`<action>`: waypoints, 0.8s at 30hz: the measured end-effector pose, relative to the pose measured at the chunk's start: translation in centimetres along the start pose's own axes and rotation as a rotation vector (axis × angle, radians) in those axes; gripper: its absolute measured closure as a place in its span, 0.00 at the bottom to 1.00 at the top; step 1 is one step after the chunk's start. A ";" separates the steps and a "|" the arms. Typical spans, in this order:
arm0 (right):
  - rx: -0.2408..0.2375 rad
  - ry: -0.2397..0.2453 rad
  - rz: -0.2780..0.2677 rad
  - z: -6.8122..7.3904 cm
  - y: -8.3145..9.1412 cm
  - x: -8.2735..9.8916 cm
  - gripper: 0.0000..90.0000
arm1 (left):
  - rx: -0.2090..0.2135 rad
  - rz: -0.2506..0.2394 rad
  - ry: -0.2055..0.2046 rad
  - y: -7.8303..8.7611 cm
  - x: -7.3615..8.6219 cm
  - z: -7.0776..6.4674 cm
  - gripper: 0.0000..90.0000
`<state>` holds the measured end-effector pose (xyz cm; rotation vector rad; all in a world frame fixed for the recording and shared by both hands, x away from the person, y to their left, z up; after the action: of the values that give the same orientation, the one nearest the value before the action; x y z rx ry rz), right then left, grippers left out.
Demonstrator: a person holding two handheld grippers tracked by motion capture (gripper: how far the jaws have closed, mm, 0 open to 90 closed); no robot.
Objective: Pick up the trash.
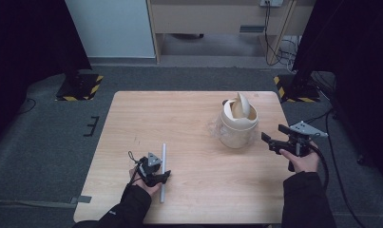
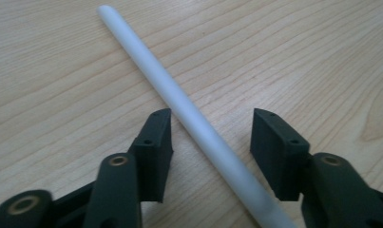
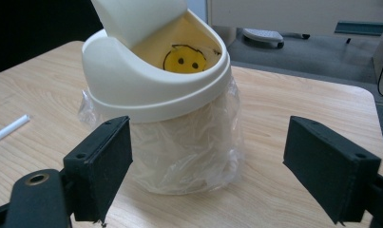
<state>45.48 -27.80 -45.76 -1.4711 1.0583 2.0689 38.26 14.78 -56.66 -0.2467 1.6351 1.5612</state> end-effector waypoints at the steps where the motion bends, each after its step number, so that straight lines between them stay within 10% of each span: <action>1: 0.000 0.000 0.004 0.0 0.0 0.1 0.18 | -0.005 -0.002 -0.004 0.0 0.0 0.1 0.59; 15: 0.003 -0.011 0.019 -0.2 -0.1 0.7 0.19 | -0.007 0.019 0.043 0.2 0.2 1.6 0.87; 24: -0.010 -0.017 0.008 -0.1 0.0 0.6 0.21 | 0.009 -0.103 0.086 1.8 -1.5 2.1 0.87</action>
<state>45.30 -27.90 -46.34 -1.4543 1.0503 2.0910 38.92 16.48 -54.08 -0.3924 1.6685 1.4837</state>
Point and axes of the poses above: each handheld gripper's, and its own axes: y roughly backward along the jaws, x roughly out of its underside, z roughly to its left, the point moved 6 cm from there along -y, roughly forward along the jaws, and after that the axes turned 12 degrees about -x, right-handed, at the moved point
